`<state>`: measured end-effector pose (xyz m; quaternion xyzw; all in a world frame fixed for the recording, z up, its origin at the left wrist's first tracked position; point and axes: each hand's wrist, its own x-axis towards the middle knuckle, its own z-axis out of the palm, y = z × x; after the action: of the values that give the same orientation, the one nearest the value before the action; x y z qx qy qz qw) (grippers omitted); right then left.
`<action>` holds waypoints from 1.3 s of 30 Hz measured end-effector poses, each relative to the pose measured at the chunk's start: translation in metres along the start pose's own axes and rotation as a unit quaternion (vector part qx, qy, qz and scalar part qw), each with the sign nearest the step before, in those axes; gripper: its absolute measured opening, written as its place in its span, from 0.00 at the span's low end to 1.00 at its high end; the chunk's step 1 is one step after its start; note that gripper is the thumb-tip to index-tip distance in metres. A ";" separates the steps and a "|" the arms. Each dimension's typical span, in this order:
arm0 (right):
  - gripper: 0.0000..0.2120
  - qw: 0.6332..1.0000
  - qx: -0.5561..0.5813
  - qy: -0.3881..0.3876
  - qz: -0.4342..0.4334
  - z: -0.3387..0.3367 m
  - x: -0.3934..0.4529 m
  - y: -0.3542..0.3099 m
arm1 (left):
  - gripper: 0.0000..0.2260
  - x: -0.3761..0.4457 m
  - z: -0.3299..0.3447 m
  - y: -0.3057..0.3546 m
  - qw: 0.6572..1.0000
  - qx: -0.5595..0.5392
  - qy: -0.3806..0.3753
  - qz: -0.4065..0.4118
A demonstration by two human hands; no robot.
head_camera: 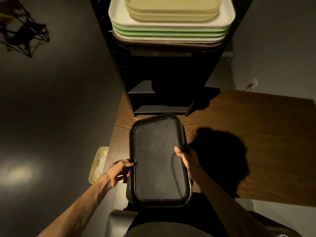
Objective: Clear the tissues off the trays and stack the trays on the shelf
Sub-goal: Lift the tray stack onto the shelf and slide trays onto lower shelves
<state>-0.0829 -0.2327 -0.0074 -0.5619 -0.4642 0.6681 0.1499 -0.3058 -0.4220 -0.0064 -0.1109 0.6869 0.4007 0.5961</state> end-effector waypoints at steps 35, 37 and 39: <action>0.55 0.992 0.115 -0.048 0.005 -0.039 0.019 -0.109 | 0.26 -0.062 0.064 0.177 0.981 -0.073 -0.094 0.155; 0.56 0.989 0.137 -0.044 0.023 -0.038 0.024 -0.115 | 0.24 -0.063 0.062 0.179 0.980 -0.046 -0.114 0.155; 0.54 0.988 0.141 -0.055 0.027 -0.038 0.039 -0.112 | 0.24 -0.067 0.059 0.173 0.981 -0.026 -0.126 0.144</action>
<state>-0.0981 -0.1288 0.0598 -0.5098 -0.3573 0.7608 0.1835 -0.3543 -0.2904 0.1287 0.0249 0.6041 0.5107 0.6112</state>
